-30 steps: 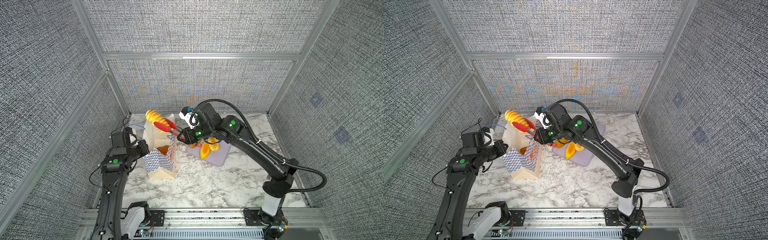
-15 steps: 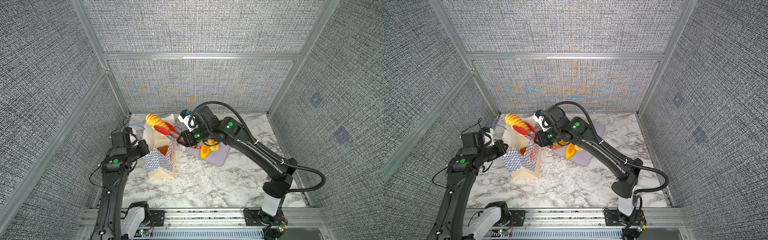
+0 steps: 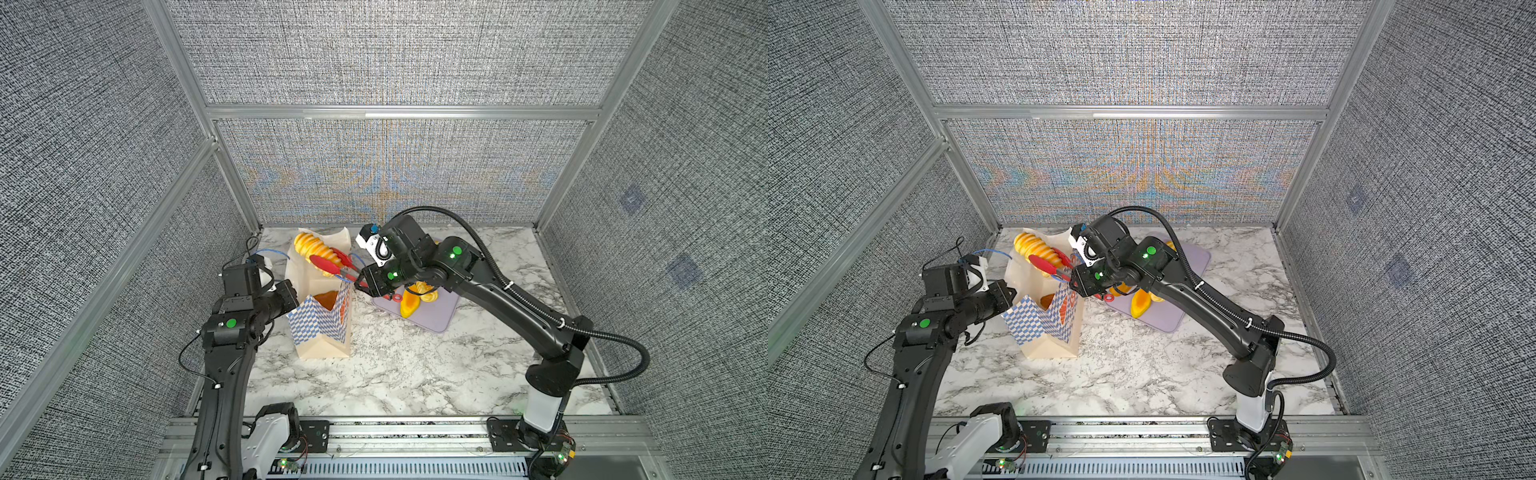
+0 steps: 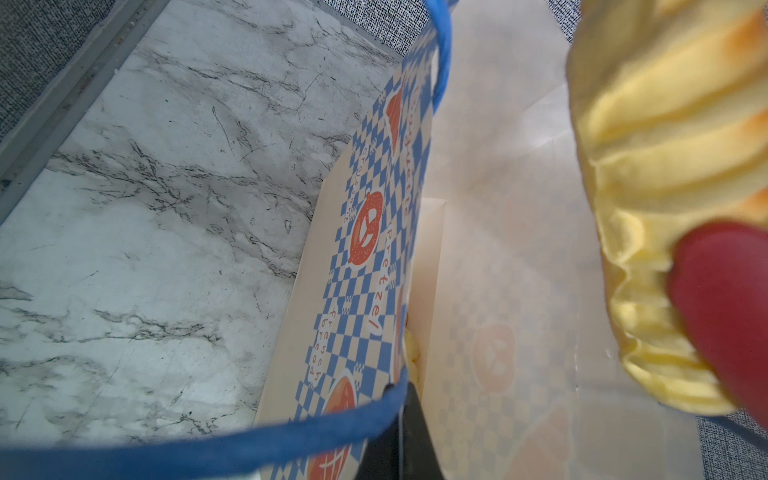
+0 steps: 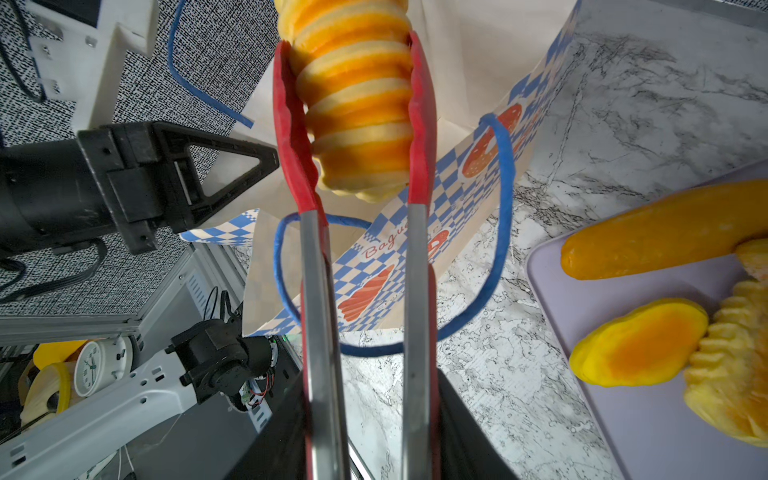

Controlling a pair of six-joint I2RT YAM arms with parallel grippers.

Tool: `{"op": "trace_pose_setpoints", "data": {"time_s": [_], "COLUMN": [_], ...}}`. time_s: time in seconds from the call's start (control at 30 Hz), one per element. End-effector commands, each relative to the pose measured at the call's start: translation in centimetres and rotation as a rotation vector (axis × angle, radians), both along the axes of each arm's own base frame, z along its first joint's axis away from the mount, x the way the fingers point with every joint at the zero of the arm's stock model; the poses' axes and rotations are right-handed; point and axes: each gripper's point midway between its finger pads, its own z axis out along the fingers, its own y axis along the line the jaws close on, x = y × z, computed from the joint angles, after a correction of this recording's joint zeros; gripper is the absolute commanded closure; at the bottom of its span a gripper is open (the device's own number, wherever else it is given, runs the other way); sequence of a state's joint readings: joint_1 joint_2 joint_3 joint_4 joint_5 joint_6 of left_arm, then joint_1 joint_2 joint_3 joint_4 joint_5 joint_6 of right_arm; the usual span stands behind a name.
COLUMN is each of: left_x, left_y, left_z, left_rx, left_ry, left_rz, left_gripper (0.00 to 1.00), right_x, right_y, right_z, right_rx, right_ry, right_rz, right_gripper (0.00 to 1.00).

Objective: Place the fake bread into the paper bag
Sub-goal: 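Carry the spiral striped roll in the tongs over the open paper bag, then open the tongs to drop the spiral striped roll into the bag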

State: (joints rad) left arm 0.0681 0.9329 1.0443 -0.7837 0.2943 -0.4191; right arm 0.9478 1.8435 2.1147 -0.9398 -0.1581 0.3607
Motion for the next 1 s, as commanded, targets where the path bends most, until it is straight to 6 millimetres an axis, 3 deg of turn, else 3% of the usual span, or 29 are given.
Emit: {"op": "trace_pose_setpoints", "data": {"time_s": [0.0, 0.97], "left_x": [0.2, 0.3], "left_y": [0.2, 0.1], "left_z": [0.3, 0.6], "left_rx": [0.010, 0.006], "left_ry": [-0.017, -0.019], "left_rz": [0.006, 0.004], "left_gripper": [0.96, 0.96], "right_x": [0.2, 0.2], "right_y": [0.1, 0.4], "right_z": [0.7, 1.6], "right_rx": [0.018, 0.031], "right_ry": [-0.025, -0.041], "right_rz": [-0.003, 0.005], "right_gripper": [0.56, 0.41]}}
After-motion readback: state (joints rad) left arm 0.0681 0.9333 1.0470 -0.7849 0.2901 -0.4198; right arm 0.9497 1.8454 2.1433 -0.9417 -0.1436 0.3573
